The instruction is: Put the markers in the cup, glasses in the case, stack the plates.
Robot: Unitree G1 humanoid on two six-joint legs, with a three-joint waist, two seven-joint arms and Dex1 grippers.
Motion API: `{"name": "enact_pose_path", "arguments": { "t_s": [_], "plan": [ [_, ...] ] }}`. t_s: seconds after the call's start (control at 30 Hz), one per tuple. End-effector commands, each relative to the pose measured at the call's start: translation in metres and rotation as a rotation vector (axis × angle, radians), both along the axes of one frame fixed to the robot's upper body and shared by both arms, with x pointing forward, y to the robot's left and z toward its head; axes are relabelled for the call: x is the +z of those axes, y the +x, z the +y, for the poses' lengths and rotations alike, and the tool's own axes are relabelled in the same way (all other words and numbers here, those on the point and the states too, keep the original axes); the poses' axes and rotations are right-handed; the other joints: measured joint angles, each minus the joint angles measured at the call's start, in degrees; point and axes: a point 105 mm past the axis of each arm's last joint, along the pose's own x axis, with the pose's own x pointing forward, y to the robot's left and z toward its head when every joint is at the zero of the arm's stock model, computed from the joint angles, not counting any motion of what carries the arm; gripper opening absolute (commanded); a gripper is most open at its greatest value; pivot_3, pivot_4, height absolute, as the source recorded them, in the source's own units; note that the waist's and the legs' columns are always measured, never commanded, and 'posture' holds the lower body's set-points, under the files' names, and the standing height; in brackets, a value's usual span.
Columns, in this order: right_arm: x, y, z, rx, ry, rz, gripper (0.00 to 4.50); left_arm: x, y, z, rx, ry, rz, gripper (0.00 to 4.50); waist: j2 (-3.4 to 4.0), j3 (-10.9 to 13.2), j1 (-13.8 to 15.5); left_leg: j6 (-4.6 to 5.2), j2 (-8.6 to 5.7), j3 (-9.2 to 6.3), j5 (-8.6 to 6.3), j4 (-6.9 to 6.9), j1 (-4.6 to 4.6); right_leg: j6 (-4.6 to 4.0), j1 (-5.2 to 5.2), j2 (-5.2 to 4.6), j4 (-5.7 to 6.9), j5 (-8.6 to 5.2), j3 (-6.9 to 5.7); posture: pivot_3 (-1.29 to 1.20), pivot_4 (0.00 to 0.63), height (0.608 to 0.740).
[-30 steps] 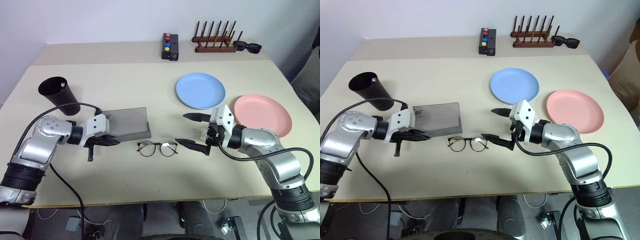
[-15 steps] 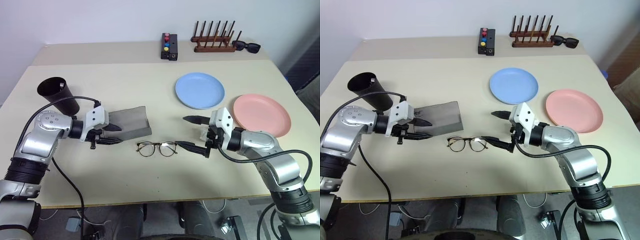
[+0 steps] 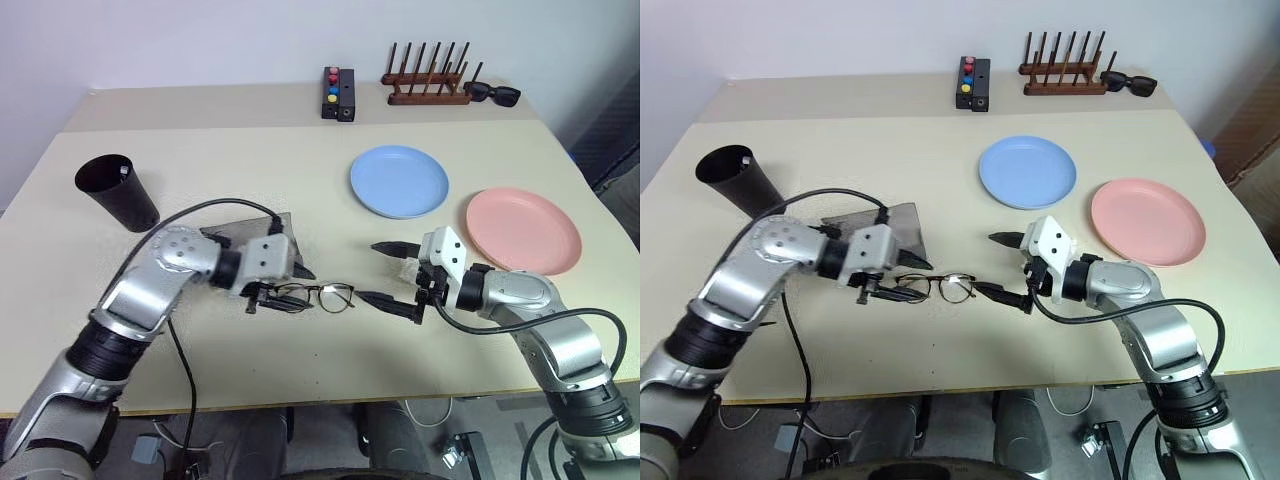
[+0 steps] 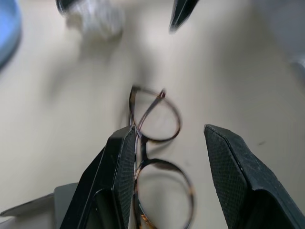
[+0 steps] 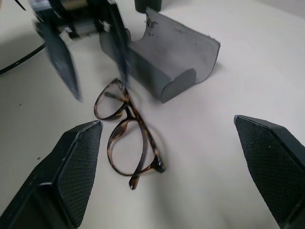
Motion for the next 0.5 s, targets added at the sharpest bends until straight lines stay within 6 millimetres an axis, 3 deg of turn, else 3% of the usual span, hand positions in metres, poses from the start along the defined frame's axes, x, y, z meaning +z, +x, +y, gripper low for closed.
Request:
{"name": "enact_pose_path", "arguments": {
  "t_s": [0.03, 0.43, 0.5],
  "plan": [
    [0.012, -0.004, 0.001, 0.009, 0.008, -0.054, 4.50, -0.003, 0.013, -0.002, 0.007, 0.049, -0.076, 2.29, 0.00, 0.00, 0.06, 0.00, 0.00, 0.00, 0.00, 0.00, 0.00, 0.00, 0.00, 0.00, 0.00, 0.00, 0.00, 0.00, 0.150, 0.734],
    [0.011, -0.007, 0.003, 0.002, 0.011, -0.050, 4.50, -0.015, 0.009, -0.013, -0.044, 0.045, -0.029, 2.29, 0.00, 0.00, 0.14, 0.00, 0.00, -0.01, 0.00, 0.02, -0.01, 0.01, 0.02, 0.00, -0.01, 0.00, 0.00, 0.00, 0.150, 0.734],
    [0.012, -0.007, 0.003, 0.003, 0.007, -0.052, 4.50, -0.018, 0.009, -0.013, -0.044, 0.052, -0.025, 1.75, 0.00, 0.00, 0.10, 0.00, 0.00, -0.01, 0.00, 0.02, -0.01, 0.01, 0.02, 0.00, 0.00, 0.00, 0.00, 0.00, 0.150, 0.734]
  ]
}}
